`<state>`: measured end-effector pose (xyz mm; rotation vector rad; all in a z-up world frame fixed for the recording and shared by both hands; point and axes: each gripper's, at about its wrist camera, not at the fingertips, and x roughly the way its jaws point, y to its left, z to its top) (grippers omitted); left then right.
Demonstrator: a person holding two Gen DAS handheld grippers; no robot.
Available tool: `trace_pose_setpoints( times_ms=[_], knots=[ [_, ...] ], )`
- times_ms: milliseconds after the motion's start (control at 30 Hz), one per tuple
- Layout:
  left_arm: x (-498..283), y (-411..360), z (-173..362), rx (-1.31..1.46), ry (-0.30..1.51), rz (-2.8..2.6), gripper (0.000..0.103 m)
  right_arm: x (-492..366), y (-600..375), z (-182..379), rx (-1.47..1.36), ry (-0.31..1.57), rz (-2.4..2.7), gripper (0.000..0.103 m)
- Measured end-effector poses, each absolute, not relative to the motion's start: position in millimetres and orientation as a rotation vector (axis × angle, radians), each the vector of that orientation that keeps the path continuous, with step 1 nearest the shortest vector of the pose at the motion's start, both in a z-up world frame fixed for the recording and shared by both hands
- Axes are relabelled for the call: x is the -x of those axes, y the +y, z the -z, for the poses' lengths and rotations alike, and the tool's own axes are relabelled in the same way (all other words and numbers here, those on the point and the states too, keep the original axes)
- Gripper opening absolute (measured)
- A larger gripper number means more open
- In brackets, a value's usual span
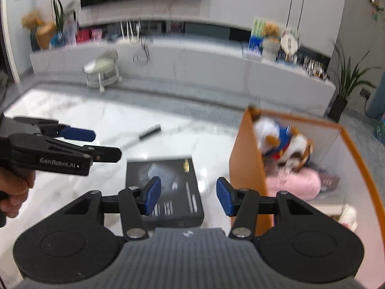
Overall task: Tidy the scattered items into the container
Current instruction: 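Move both open tools toward the black charger box on the table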
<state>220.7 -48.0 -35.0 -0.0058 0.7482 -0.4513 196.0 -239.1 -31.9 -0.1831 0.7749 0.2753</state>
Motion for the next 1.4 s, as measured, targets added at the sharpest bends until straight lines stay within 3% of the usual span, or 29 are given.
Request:
trace_pose_setpoints(
  times_ms=[133,233,633,667,733,933,1133,1300,1400],
  knots=[
    [-216.5,-62.7,50.1,-0.092,0.799,0.469,0.077,-203.8,-239.3,45.3,0.170,0.835,-0.268,0.054],
    [-219.6,-51.7,53.2,-0.016,0.842,0.467,0.071,-204.0,-239.7,45.5,0.162,0.833,-0.270,0.055],
    [-218.3,-42.8,49.8,-0.009,0.900,0.424,0.071,-204.8,-245.0,45.0,0.093,0.846,-0.306,0.056],
    [-218.9,-41.4,50.0,-0.013,0.905,0.413,0.068,-205.4,-244.3,45.3,0.076,0.853,-0.318,0.056],
    [-222.2,-42.0,60.4,-0.083,0.974,0.372,0.026,-206.1,-241.2,46.7,0.058,0.861,-0.337,0.056],
    [-218.3,-33.9,66.5,-0.033,0.996,0.384,0.027,-212.2,-227.4,54.8,0.024,0.889,-0.366,0.057],
    [-207.7,-30.2,37.0,0.048,0.831,0.440,0.029,-213.6,-224.3,51.8,0.024,0.874,-0.346,0.058],
    [-210.3,-41.2,49.8,0.089,0.850,0.504,0.030,-211.8,-230.7,50.6,0.030,0.873,-0.327,0.060],
    [-213.5,-35.2,53.1,0.111,0.878,0.496,0.041,-211.9,-232.2,50.7,0.033,0.876,-0.325,0.060]
  ],
)
